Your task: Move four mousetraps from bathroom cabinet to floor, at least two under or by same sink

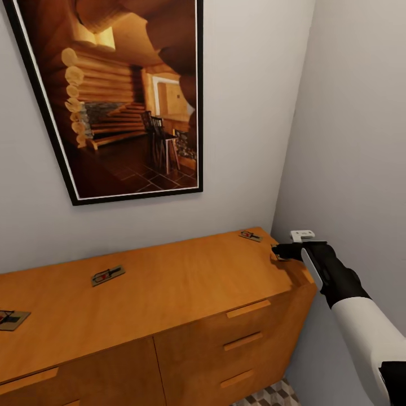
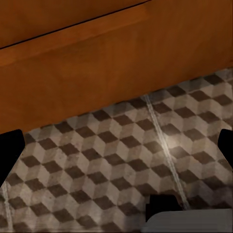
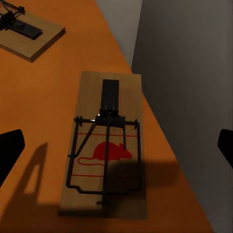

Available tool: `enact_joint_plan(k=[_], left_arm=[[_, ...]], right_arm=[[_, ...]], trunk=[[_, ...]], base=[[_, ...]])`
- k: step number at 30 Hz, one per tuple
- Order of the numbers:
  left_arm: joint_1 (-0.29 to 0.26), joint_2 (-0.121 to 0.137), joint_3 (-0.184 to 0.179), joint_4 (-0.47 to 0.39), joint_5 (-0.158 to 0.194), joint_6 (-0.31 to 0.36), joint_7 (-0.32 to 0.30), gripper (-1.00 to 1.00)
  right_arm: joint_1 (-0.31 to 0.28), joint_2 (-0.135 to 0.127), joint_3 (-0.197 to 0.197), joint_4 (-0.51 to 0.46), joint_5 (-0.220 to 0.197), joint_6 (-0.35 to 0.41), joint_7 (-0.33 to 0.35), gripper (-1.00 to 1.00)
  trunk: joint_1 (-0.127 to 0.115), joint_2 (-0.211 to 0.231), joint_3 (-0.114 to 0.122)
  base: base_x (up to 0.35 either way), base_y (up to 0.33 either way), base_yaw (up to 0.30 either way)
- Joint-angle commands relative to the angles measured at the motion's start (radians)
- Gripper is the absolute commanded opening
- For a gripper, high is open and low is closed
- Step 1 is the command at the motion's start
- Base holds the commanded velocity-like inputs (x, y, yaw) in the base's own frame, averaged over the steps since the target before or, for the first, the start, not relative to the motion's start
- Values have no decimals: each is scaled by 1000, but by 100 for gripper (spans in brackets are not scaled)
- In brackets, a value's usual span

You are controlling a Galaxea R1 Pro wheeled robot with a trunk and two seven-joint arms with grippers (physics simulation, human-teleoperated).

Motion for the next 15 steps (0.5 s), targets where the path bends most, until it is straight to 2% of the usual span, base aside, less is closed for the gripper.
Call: enact_joint_plan(k=[1,3,8,15], left_arm=[[-1,1,5,4,1,11,-7,100],[0,5,5,5,1,65,-7,100],[8,9,5,5,1,146,-8,100],[28,13,5,6,2,195,-7,100]], right_arm=[[-1,-1,3,-1,-8,4,-3,100],[-1,-1,3,-1,-8,4,-3,100],[-1,-1,3,-1,-8,4,-3,100],[-1,-1,3,-1,-8,4,-3,100]], trunk=[[0,-1,-1],[0,-1,-1],[0,-1,-1],[0,-1,-1]], base=[[0,0,0],[0,0,0],[0,0,0],[0,0,0]])
